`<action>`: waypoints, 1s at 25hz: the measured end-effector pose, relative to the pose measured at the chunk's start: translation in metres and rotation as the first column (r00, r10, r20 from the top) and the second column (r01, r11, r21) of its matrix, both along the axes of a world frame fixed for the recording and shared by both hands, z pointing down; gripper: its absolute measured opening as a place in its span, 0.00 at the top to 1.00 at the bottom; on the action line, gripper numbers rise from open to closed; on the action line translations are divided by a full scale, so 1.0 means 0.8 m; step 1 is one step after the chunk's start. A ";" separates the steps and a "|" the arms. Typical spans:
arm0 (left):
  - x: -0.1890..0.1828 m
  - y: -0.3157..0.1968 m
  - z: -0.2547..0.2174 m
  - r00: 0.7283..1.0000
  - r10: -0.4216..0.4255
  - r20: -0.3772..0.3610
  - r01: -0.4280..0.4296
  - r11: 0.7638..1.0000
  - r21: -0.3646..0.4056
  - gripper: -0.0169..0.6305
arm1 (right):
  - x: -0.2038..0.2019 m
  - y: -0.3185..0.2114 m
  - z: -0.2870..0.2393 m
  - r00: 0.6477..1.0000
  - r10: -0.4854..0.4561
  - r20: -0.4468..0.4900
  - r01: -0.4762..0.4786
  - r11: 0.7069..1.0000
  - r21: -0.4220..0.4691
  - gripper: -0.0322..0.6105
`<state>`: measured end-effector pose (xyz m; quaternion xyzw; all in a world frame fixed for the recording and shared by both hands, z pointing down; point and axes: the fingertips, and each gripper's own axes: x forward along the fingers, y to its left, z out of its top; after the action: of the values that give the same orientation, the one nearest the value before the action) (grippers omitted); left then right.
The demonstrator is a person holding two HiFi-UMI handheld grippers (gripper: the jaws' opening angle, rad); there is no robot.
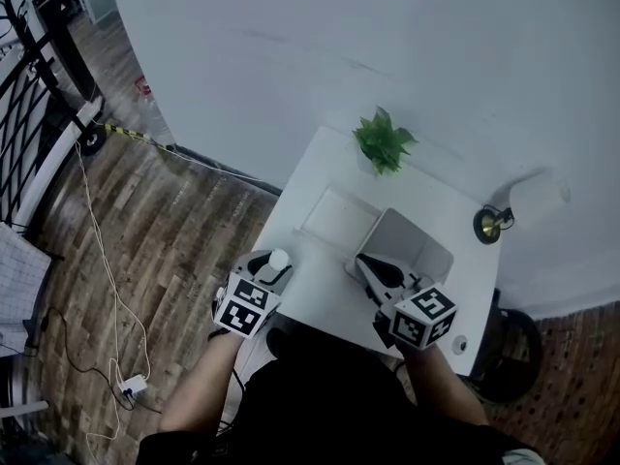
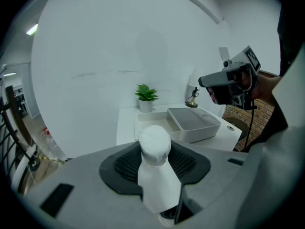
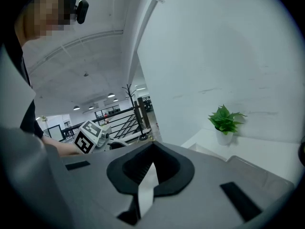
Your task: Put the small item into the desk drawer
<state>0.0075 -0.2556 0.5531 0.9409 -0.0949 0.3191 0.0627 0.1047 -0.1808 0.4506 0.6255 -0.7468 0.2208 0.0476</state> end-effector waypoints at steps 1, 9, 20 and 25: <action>0.005 -0.001 -0.003 1.000 -0.003 -0.001 0.003 1.000 -0.003 0.70 | 0.005 -0.003 -0.002 1.000 -0.002 0.003 0.002 1.000 0.004 0.95; 0.057 -0.008 -0.016 1.000 0.001 0.000 -0.001 1.000 -0.003 0.70 | 0.055 -0.008 0.002 0.999 0.005 0.033 -0.005 1.000 0.002 0.95; 0.133 -0.005 -0.030 0.999 0.040 -0.015 -0.041 0.999 -0.028 0.70 | 0.113 -0.018 0.037 0.994 0.040 0.106 -0.038 0.999 -0.022 0.95; 0.168 -0.007 -0.013 0.998 0.066 0.016 -0.065 0.997 -0.029 0.70 | 0.142 -0.020 0.062 0.988 0.069 0.140 -0.064 0.997 -0.040 0.95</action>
<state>0.1421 -0.2612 0.5431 0.9397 -0.0600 0.3304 0.0648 0.2183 -0.1965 0.5004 0.6321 -0.7229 0.2791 -0.0016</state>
